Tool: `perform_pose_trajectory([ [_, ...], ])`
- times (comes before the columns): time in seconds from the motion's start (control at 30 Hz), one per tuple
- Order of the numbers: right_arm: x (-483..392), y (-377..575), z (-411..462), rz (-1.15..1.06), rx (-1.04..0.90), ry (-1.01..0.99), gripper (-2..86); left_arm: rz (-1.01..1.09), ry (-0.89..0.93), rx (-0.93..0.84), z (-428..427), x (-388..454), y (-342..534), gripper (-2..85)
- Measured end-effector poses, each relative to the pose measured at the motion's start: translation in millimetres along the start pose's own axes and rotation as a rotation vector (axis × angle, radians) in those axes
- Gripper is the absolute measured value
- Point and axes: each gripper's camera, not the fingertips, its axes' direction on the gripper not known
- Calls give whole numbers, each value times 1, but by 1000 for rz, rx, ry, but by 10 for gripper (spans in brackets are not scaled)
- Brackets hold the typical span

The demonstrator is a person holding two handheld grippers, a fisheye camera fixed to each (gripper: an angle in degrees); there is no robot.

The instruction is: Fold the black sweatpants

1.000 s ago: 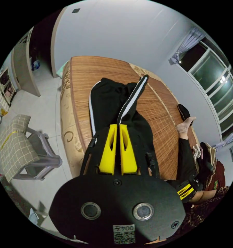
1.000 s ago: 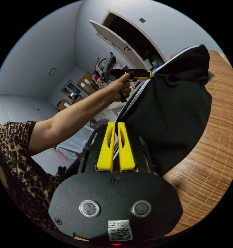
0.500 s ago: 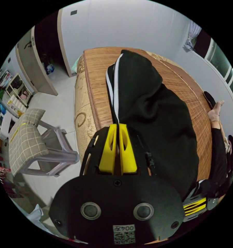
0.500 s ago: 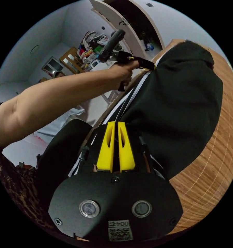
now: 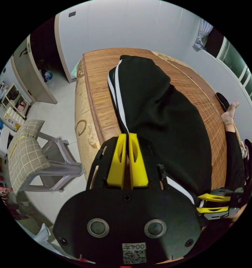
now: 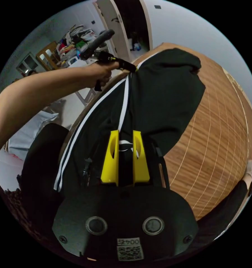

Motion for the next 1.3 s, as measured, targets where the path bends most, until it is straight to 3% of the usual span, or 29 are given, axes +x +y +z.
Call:
perform_pose_trajectory([
  [0.17, -21, 26, 1, -1, -139, 7, 66, -3, 71, -2, -2, 7, 31, 20],
  [0.57, -31, 134, -24, 50, -371, -266, 63, 80, 185, 0, -16, 43, 123, 21],
  [0.73, 12, 113, -80, -7, -151, -232, 80, 65, 209, -4, -8, 31, 112, 24],
  [0.87, 67, 80, -67, -35, -58, -196, 78, -27, 371, -33, -8, -4, 94, 31],
  [1.03, 109, 72, -37, -45, 35, -260, 79, -145, 457, 139, -27, -42, 27, 53],
  [1.13, 153, 82, -44, 55, 171, -299, 82, -97, 416, 96, -10, -41, -50, 79],
  [1.27, 245, 104, -87, 297, 335, -77, 92, -46, 344, -1, 39, -29, -142, 116],
  [1.3, 275, 118, -89, 412, 343, -118, 93, -72, 373, -12, 54, -31, -161, 126],
])
